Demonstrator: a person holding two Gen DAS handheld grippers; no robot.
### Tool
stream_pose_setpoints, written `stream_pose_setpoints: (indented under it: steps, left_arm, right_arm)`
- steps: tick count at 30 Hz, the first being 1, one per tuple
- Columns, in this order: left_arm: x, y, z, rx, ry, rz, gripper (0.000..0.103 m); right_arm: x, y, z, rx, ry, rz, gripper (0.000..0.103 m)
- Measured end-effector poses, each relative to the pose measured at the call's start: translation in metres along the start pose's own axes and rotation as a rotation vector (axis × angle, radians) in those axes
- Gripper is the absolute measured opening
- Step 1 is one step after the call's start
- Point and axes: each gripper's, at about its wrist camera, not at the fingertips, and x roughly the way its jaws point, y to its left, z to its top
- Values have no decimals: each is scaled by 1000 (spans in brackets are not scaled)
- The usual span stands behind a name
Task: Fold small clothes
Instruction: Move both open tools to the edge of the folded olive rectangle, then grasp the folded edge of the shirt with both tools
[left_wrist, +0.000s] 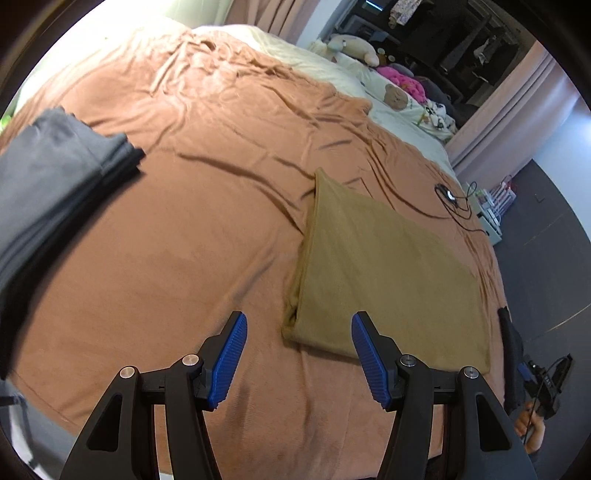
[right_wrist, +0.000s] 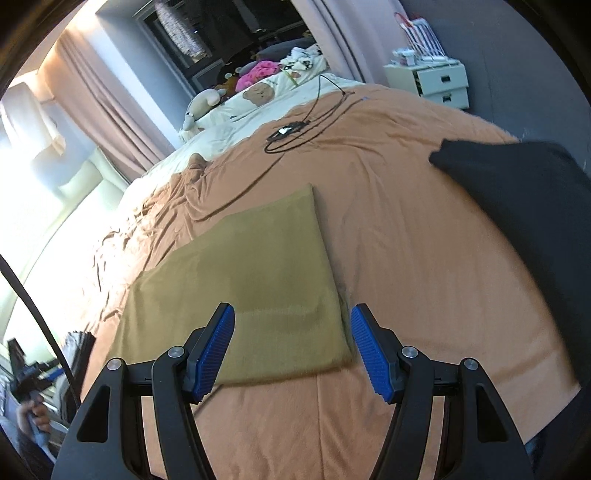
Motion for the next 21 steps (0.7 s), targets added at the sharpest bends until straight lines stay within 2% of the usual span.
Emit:
stream_pose_setpoints:
  steps: [13,16,21]
  left_arm:
    - [67,5,-14,-47,157,-54,58]
    - [83,8,-15,-58,190,-48,55]
    - [99,11,-18,-69,222,-49,54]
  right_arm:
    - [32,-20,-11,187,73,11,64]
    - [40,-24,-10,218,100,17,57]
    - [54,-29,-13,259,149,40,56]
